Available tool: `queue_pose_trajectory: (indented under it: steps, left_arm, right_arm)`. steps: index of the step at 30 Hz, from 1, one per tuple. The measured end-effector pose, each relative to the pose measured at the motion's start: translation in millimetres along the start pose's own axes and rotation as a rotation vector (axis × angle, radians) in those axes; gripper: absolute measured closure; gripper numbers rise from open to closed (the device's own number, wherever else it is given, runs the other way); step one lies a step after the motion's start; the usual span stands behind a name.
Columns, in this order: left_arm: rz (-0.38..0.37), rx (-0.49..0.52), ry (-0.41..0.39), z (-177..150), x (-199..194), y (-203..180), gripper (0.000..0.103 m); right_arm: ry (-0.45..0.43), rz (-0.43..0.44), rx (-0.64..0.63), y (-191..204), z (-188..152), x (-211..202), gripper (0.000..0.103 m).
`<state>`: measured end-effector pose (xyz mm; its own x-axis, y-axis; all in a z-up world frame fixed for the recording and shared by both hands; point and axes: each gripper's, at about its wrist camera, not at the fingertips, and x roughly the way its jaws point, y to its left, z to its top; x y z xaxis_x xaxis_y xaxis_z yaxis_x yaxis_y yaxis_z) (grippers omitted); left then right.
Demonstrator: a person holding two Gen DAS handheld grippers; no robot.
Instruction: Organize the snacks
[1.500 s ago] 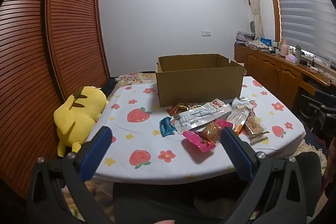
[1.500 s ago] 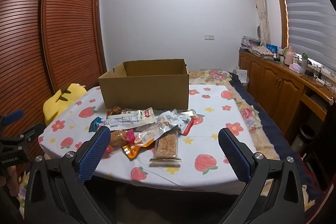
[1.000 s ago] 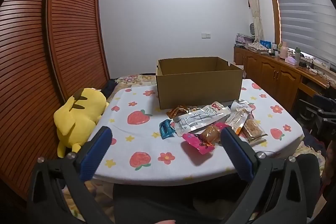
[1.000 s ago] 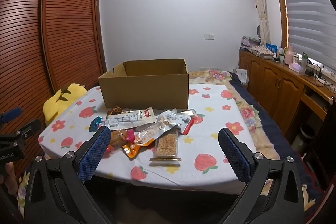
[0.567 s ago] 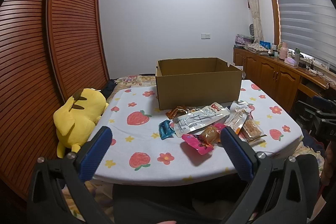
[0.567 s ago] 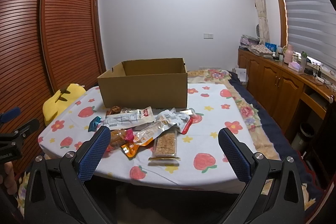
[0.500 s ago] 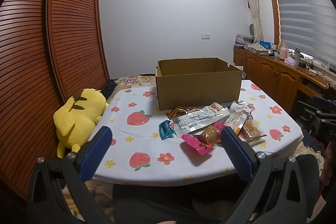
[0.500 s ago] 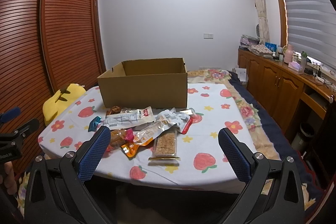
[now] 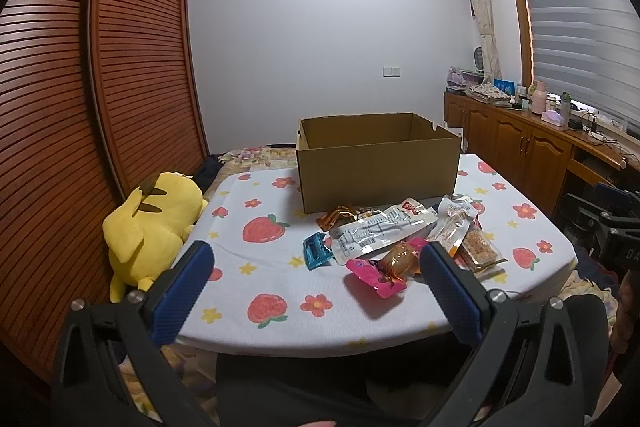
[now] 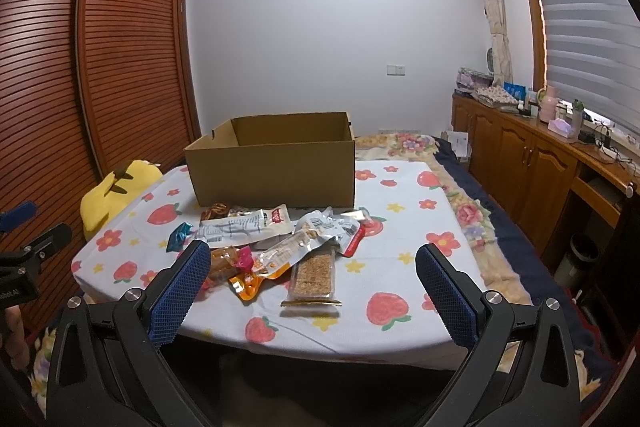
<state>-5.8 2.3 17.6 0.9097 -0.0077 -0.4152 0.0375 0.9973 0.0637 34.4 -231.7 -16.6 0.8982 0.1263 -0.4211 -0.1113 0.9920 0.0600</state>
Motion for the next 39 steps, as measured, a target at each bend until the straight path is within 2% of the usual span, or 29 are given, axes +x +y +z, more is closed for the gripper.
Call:
queue_pose_trajectory:
  steps: [39]
  left_arm:
    - [-0.03,-0.013,-0.001,-1.6,-2.0,-0.6,0.0]
  right_arm:
    - [0.0,0.003,0.002,-1.1,-1.1,2.4,0.0]
